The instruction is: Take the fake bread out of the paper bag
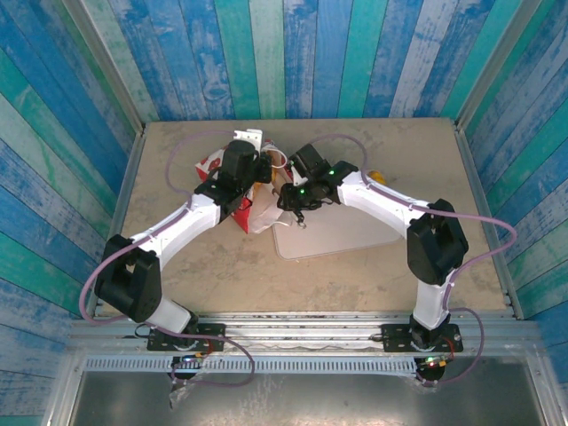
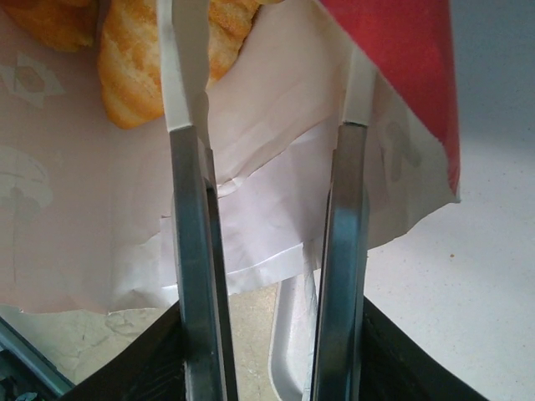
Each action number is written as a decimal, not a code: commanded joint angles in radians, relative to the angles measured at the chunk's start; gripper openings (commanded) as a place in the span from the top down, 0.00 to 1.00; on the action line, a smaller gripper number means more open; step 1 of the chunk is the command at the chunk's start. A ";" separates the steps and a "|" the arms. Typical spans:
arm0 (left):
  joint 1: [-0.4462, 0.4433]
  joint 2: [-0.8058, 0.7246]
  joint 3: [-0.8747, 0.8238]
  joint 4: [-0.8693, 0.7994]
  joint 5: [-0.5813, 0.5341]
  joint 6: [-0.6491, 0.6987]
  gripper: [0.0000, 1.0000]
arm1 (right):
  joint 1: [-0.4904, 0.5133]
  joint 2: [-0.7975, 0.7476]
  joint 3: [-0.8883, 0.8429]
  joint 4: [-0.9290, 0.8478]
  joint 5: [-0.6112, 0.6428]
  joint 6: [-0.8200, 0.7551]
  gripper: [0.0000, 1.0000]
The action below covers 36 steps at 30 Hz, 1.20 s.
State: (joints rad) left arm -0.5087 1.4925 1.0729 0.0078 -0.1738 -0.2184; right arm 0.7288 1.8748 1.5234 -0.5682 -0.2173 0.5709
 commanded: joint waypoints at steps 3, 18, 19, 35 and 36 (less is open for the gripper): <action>-0.002 -0.065 0.001 0.069 0.012 -0.020 0.98 | -0.005 -0.013 -0.002 0.004 -0.010 -0.013 0.50; -0.002 -0.058 0.021 0.059 0.010 -0.016 0.98 | -0.013 0.034 0.022 -0.041 -0.013 -0.031 0.48; -0.002 -0.059 0.023 0.061 0.010 -0.016 0.98 | -0.014 0.031 0.019 -0.042 -0.014 -0.032 0.50; -0.003 -0.075 0.007 0.048 -0.009 -0.017 0.98 | -0.036 -0.029 0.042 -0.033 -0.051 -0.078 0.75; -0.002 -0.072 0.008 0.049 -0.009 -0.019 0.98 | -0.036 -0.038 0.040 -0.033 -0.053 -0.081 0.76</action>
State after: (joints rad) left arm -0.5087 1.4925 1.0721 0.0078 -0.1780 -0.2192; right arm 0.6987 1.8961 1.5322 -0.5987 -0.2539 0.5117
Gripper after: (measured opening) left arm 0.048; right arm 0.335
